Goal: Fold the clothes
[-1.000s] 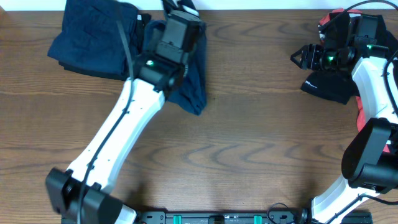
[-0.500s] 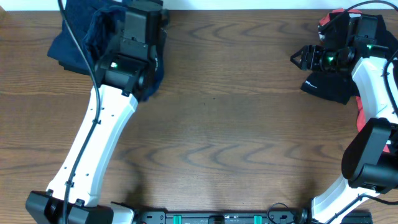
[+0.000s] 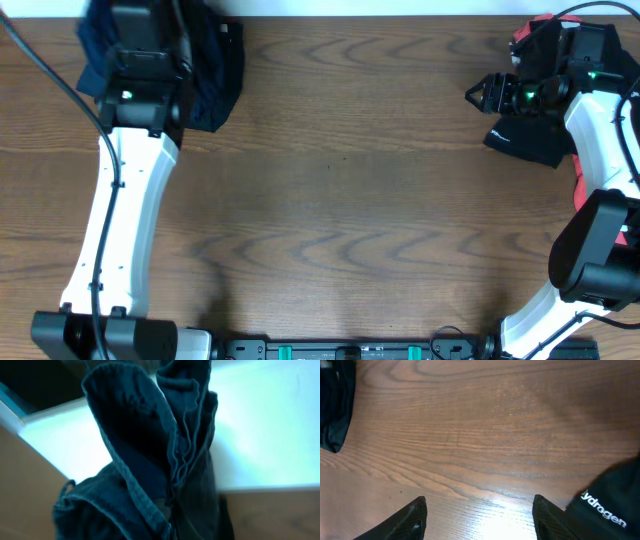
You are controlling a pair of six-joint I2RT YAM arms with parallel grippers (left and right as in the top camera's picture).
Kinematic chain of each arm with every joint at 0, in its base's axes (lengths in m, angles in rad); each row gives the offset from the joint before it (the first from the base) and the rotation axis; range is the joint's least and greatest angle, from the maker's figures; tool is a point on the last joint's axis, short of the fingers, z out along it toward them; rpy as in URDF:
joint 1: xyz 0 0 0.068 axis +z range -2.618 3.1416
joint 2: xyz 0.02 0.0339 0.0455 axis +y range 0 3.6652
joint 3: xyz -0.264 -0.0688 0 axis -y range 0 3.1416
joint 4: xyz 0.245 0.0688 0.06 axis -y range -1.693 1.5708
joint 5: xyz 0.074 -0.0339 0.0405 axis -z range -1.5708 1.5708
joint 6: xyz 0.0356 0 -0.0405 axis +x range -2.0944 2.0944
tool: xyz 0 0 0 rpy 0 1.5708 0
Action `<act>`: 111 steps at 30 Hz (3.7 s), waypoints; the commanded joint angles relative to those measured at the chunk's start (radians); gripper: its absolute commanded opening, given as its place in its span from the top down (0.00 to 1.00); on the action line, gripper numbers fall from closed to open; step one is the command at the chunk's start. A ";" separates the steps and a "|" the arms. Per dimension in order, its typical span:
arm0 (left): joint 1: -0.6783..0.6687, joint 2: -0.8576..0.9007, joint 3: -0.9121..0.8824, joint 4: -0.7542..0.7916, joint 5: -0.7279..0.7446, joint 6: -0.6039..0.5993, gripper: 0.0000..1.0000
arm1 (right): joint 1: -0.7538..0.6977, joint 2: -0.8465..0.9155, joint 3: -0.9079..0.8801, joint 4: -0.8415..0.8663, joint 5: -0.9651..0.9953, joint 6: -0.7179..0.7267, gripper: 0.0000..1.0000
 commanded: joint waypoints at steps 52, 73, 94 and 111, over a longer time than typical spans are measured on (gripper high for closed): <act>0.245 0.595 0.183 0.741 0.225 -1.304 0.94 | 0.071 -0.003 0.000 -0.053 0.128 -0.019 0.30; 0.331 0.618 0.180 0.271 0.763 -1.133 0.94 | 0.071 -0.003 0.000 -0.037 0.130 -0.024 0.28; 0.413 0.561 0.180 0.066 0.967 -0.988 0.24 | 0.083 -0.003 0.000 -0.030 0.130 -0.026 0.27; 0.302 0.262 0.180 -0.014 0.653 -0.278 0.12 | 0.083 -0.002 0.000 -0.007 0.119 -0.026 0.26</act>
